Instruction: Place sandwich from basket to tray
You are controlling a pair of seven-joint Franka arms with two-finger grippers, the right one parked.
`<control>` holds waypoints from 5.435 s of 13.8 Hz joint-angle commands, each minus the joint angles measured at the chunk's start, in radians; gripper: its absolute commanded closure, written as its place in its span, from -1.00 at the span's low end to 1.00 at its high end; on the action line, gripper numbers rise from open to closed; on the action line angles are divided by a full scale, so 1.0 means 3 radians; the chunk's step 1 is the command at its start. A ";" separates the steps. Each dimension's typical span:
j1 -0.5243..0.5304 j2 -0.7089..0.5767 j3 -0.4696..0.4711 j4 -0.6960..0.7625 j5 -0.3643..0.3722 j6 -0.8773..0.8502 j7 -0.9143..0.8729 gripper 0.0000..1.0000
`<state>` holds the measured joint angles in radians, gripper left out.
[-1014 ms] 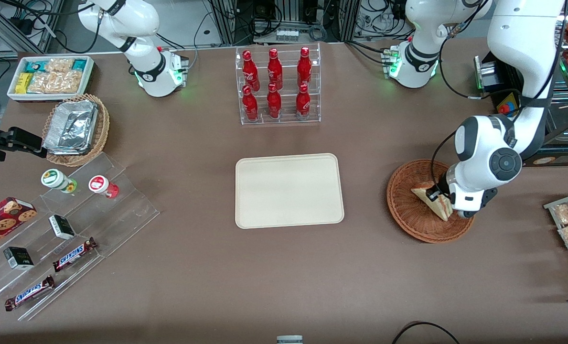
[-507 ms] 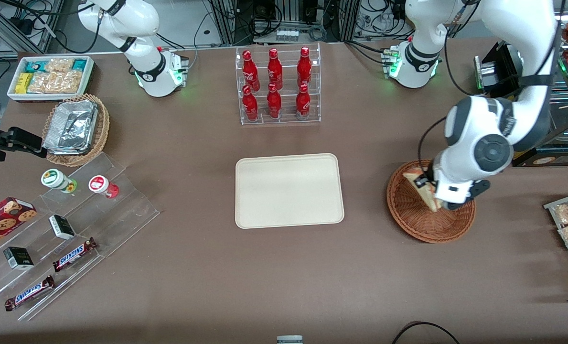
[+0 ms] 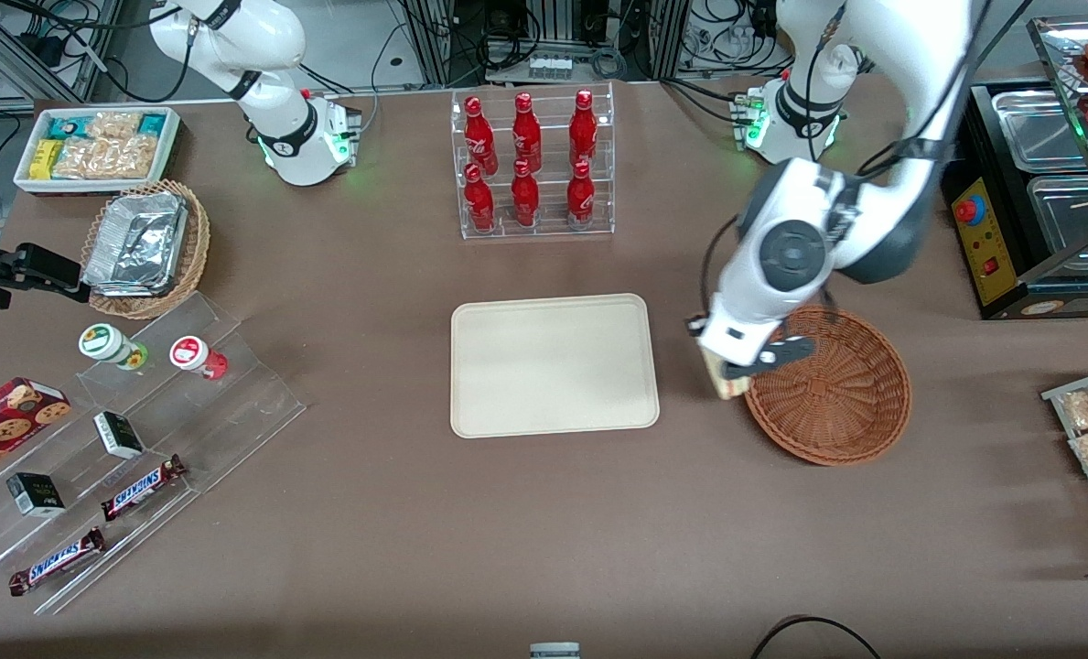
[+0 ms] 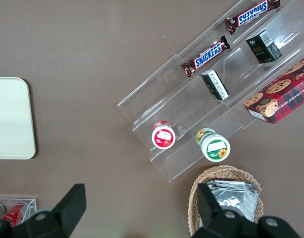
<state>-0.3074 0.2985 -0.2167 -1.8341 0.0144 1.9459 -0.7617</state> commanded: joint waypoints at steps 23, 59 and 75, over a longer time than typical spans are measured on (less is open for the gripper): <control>-0.1174 0.1695 0.0047 0.1732 0.0264 0.0002 -0.0672 1.00; 0.0436 0.0018 0.0027 0.1021 0.0131 -0.1286 0.1720 -1.00; 0.0867 -0.0877 0.0466 0.0735 -0.0012 -0.1930 0.2605 -1.00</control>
<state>-0.0305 0.0859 -0.1061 -1.5878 0.0253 1.3900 0.0029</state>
